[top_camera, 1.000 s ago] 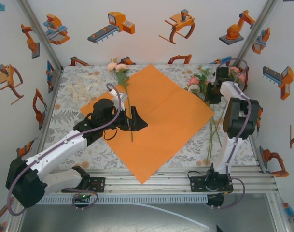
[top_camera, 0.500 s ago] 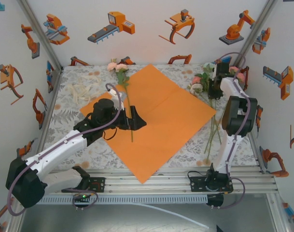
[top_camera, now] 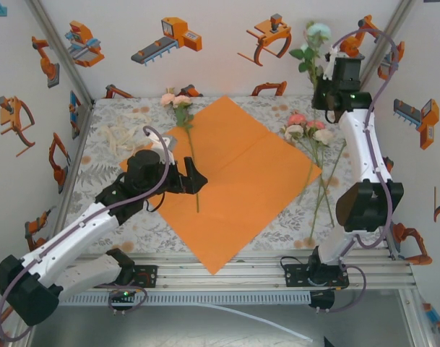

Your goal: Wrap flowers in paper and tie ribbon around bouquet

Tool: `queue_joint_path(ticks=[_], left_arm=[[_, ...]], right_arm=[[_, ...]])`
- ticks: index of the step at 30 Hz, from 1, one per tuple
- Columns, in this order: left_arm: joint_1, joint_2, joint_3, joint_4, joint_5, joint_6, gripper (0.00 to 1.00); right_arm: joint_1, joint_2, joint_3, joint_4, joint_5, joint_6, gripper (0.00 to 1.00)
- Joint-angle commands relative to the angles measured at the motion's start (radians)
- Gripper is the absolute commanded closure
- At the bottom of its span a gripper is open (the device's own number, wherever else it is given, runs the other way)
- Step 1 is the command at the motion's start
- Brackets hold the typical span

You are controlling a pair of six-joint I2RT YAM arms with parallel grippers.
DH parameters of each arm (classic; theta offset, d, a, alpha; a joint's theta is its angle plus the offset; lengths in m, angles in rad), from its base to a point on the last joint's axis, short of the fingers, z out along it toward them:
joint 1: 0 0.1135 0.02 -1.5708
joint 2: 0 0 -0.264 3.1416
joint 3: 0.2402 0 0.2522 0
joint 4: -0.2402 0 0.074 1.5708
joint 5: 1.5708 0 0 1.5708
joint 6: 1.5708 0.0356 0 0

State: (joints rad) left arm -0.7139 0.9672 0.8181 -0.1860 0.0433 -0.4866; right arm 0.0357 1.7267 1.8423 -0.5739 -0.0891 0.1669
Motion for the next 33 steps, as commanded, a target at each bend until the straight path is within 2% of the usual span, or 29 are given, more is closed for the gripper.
queue_joint_path(ticks=[1,6,12,17,20,25,29,33], left_arm=[[0.0,-0.038,0.018,-0.043,-0.048,0.042,0.03],[0.0,-0.075,0.002,-0.056,-0.043,0.037,0.03],[0.001,-0.1,-0.006,-0.066,-0.043,0.031,0.03],[0.002,-0.12,-0.025,-0.079,-0.021,0.013,0.03],[0.004,-0.141,-0.047,-0.073,-0.026,-0.001,0.03],[0.007,-0.162,-0.049,-0.095,-0.045,-0.003,0.03],[0.007,-0.172,-0.054,-0.106,-0.048,-0.002,0.03],[0.009,-0.163,-0.061,-0.086,-0.041,-0.009,0.03]], right_arm=[[0.072,0.034,0.002,0.109,-0.187,0.271,1.0],[0.221,0.143,0.017,0.252,-0.133,0.416,1.0],[0.372,0.391,0.183,0.28,-0.114,0.438,1.0],[0.43,0.679,0.483,0.138,-0.13,0.354,1.0],[0.445,0.845,0.651,0.078,-0.158,0.385,1.0],[0.457,0.978,0.75,0.086,-0.196,0.463,1.0],[0.458,0.992,0.747,0.086,-0.205,0.478,0.85],[0.458,0.904,0.713,0.074,-0.211,0.418,0.69]])
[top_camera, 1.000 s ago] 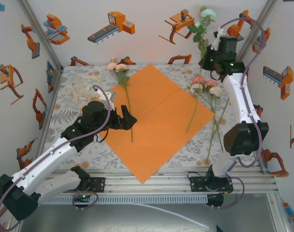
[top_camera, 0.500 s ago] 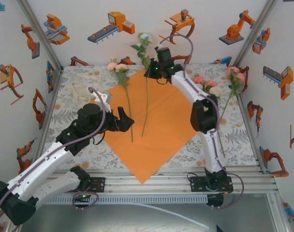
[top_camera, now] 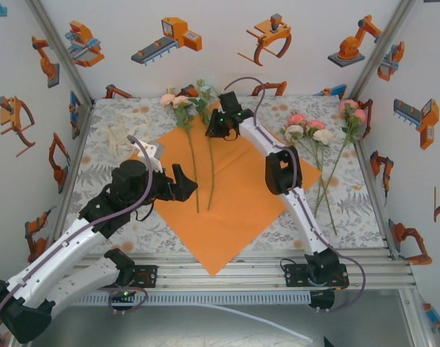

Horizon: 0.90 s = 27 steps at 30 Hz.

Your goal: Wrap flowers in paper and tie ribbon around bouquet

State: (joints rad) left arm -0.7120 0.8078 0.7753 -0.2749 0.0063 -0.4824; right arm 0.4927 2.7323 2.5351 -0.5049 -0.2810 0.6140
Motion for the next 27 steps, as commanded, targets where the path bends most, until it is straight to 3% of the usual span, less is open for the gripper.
queue_joint_path(ticks=[1,10,15,18,21,27], left_arm=[[0.006,0.002,-0.02,0.021,0.004,-0.019,0.03],[0.0,0.167,0.012,0.216,0.197,-0.065,0.03],[-0.013,0.232,0.013,0.295,0.259,-0.073,0.03],[-0.02,0.252,0.015,0.305,0.274,-0.069,0.03],[-0.02,0.264,0.019,0.294,0.267,-0.057,0.03],[-0.02,0.273,0.021,0.279,0.241,-0.05,0.03]], right_arm=[[0.001,-0.131,-0.007,0.011,-0.02,-0.037,0.67],[-0.039,-0.595,-0.419,0.017,0.107,-0.202,0.61],[-0.142,-0.884,-0.755,0.031,0.312,-0.35,0.59],[-0.244,-1.007,-0.937,0.05,0.392,-0.404,0.5],[-0.372,-1.063,-1.069,0.057,0.381,-0.42,0.44],[-0.567,-0.968,-1.101,-0.022,0.349,-0.439,0.48]])
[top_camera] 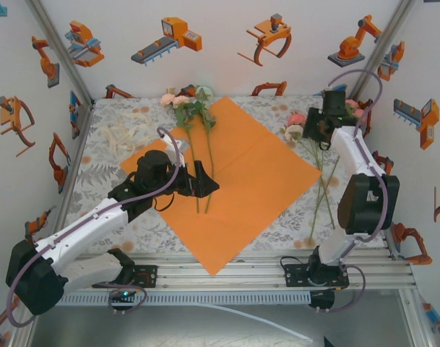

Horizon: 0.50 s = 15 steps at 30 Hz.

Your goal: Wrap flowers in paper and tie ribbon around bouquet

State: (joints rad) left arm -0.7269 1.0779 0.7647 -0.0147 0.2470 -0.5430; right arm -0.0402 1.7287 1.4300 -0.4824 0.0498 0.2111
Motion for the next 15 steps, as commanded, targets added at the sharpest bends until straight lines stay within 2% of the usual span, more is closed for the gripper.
queue_joint_path(ticks=[1,6,12,15], left_arm=[[-0.006,0.004,0.033,0.014,-0.002,0.011,0.03],[-0.005,0.002,0.038,-0.008,-0.023,0.019,0.03],[-0.006,0.001,0.041,-0.012,-0.044,0.016,0.03],[-0.005,-0.006,0.038,-0.021,-0.052,0.017,0.03]], right_arm=[[-0.055,0.058,0.009,-0.049,0.018,-0.026,0.5],[-0.124,0.186,0.058,-0.04,-0.059,0.002,0.55],[-0.147,0.332,0.146,-0.064,-0.066,0.003,0.6],[-0.151,0.378,0.187,-0.08,-0.071,-0.034,0.7]])
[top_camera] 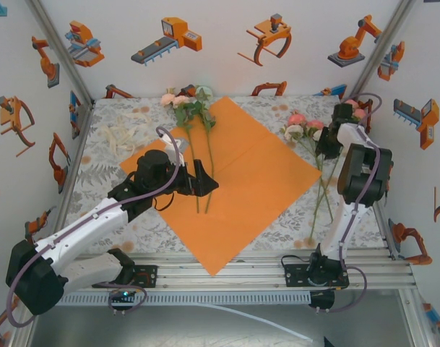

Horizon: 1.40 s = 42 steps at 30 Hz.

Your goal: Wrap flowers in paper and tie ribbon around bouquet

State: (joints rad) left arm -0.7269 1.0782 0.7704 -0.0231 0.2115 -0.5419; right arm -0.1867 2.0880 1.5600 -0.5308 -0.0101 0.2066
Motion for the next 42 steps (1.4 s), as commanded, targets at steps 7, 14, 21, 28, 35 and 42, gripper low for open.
queue_joint_path(ticks=[7,14,21,28,35,42], left_arm=[[-0.006,-0.003,0.036,-0.015,-0.027,0.02,0.03],[-0.005,0.007,0.041,-0.003,-0.019,0.021,0.03],[-0.005,-0.022,0.032,-0.016,-0.031,0.02,0.03],[0.004,-0.085,0.037,-0.165,-0.264,0.014,0.03],[0.019,-0.159,0.009,-0.213,-0.278,0.001,0.03],[0.028,-0.171,-0.002,-0.221,-0.254,-0.026,0.03]], right_arm=[[-0.003,-0.008,0.118,-0.094,0.031,-0.101,0.93],[0.009,-0.155,0.139,-0.116,0.016,-0.12,0.95],[0.052,-0.256,0.186,-0.137,-0.107,-0.034,0.99],[0.29,-0.292,0.259,0.009,-0.203,0.217,1.0],[0.514,-0.035,0.388,0.111,-0.196,0.333,0.99],[0.595,0.338,0.758,0.034,-0.266,0.414,0.98]])
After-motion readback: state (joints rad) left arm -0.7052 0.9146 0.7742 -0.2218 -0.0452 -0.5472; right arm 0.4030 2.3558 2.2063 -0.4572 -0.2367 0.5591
